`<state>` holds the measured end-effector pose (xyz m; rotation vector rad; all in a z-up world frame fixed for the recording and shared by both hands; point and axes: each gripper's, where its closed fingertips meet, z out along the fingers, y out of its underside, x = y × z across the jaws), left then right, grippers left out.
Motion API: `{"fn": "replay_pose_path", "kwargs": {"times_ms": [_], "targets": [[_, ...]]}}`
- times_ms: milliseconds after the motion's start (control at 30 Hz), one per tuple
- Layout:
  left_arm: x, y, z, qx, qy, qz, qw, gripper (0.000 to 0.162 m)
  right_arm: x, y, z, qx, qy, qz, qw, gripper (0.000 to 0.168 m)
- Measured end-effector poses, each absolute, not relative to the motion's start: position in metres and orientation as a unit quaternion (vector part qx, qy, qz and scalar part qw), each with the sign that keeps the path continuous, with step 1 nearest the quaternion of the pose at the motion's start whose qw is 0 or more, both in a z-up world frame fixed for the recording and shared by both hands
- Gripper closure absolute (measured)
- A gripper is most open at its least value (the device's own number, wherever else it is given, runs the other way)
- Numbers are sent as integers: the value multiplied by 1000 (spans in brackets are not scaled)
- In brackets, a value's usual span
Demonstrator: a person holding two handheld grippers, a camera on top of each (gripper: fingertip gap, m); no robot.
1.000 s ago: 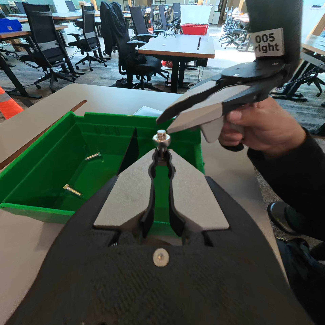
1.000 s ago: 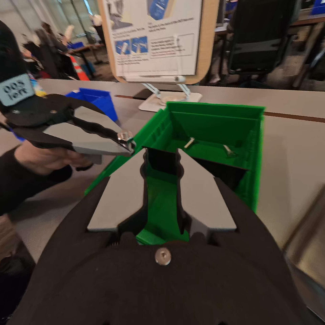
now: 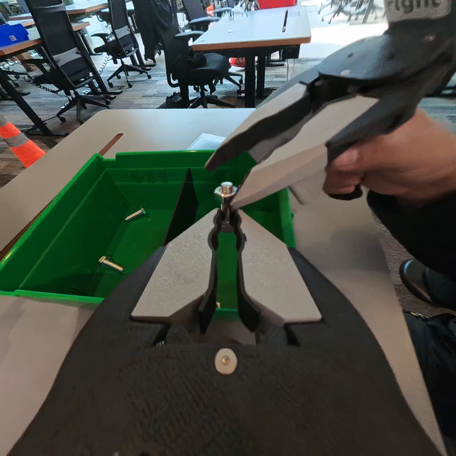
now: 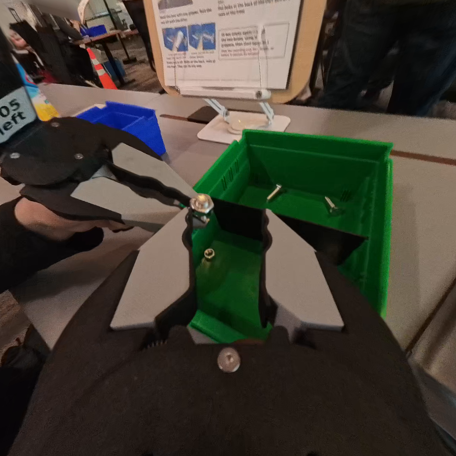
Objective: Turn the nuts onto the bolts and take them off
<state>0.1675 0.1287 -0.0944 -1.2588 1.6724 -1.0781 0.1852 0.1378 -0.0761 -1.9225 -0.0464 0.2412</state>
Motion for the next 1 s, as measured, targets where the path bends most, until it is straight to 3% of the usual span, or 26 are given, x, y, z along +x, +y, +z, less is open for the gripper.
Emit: {"fn": "replay_pose_path", "kwargs": {"times_ms": [33, 100, 133, 233, 367, 400, 500, 600, 667, 733, 767, 833, 867, 1000], "targets": [[168, 133, -96, -499, 651, -419, 390, 156, 199, 134, -84, -835, 7, 90, 543, 136], [168, 136, -96, -505, 643, -432, 380, 156, 234, 128, -90, -847, 31, -20, 530, 152], [168, 138, -95, -503, 643, -430, 385, 156, 227, 129, -83, -837, 20, -11, 546, 135], [169, 135, -94, -494, 653, -413, 398, 156, 168, 136, -48, -777, -39, 135, 614, 133], [168, 135, -97, -496, 660, -398, 399, 156, 184, 144, -78, -824, -24, 69, 561, 123], [169, 137, -97, -498, 656, -401, 401, 156, 193, 140, -87, -841, -1, 72, 537, 144], [168, 141, -93, -502, 646, -417, 397, 156, 227, 132, -91, -850, 23, -25, 526, 137], [169, 136, -93, -492, 657, -405, 403, 156, 165, 137, -51, -782, -38, 147, 604, 128], [169, 131, -95, -487, 663, -401, 403, 156, 165, 142, -54, -788, -37, 125, 602, 138], [168, 134, -97, -490, 667, -390, 405, 156, 184, 143, -81, -829, -18, 73, 554, 122], [167, 137, -99, -492, 667, -386, 405, 156, 185, 141, -90, -841, -5, 99, 531, 140], [166, 141, -94, -500, 650, -415, 394, 156, 214, 136, -112, -875, 15, 20, 484, 153], [165, 142, -91, -501, 647, -420, 391, 156, 222, 136, -110, -872, 18, -9, 489, 142], [164, 139, -89, -491, 659, -406, 399, 156, 157, 141, -48, -772, -46, 170, 611, 133]]}}
